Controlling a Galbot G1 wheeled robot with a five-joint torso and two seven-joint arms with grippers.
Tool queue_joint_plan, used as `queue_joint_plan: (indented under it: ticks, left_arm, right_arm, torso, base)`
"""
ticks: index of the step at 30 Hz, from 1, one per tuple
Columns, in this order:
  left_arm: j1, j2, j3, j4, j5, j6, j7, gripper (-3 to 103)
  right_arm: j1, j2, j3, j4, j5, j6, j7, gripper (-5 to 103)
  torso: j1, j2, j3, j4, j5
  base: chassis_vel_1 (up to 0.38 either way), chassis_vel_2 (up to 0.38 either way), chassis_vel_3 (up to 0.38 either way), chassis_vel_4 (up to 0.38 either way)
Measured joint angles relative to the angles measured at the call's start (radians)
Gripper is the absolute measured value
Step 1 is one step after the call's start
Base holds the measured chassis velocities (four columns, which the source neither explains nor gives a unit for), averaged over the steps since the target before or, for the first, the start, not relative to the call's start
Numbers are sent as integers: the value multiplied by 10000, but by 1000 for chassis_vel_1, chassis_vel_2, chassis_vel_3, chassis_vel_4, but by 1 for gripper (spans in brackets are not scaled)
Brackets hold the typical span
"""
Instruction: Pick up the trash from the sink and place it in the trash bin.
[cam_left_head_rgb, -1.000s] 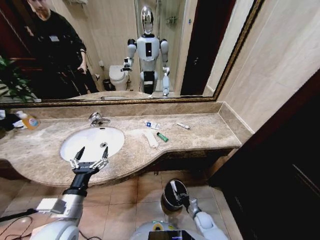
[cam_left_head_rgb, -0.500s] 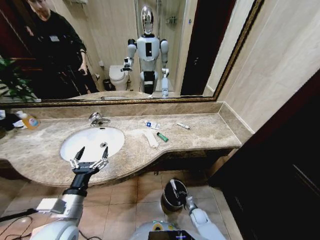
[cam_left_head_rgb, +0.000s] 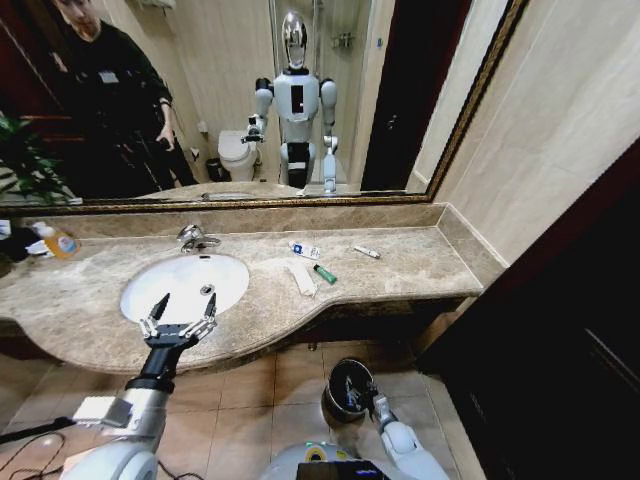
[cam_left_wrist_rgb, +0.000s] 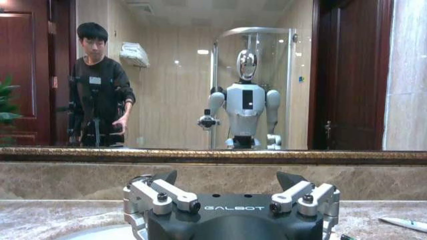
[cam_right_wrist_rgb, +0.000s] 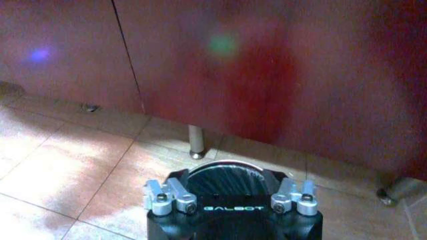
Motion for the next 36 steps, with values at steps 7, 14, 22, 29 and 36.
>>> queue_joint_plan:
  ticks: [7,14,22,29,36]
  left_arm:
    - [-1,0,0,0,0,0,0,100]
    - [0,0,0,0,0,0,0,100]
    - [-1,0,0,0,0,0,0,100]
    - [-1,0,0,0,0,0,0,100]
    - [0,0,0,0,0,0,0,100]
  right_arm:
    - [-130,22,-63,239,58,-56,3,97]
    - [-404,-228,-345,937,640,-365,147,100]
    - [-832,-749,-380,1758,1446,-464,236,100]
    - [-1739,-1346,-41,3525,2604,-453,109,100]
    - [-2285,-1901,154,6060,3598,-365,206,100]
  torso:
    - [0,0,0,0,1]
    - [0,0,0,0,0]
    - [0,0,0,1,3]
    - [0,0,0,0,2]
    - [-1,0,0,0,0]
  base:
    - [0,0,0,0]
    - [0,0,0,0]
    - [0,0,0,0]
    - [0,0,0,0]
    - [0,0,0,0]
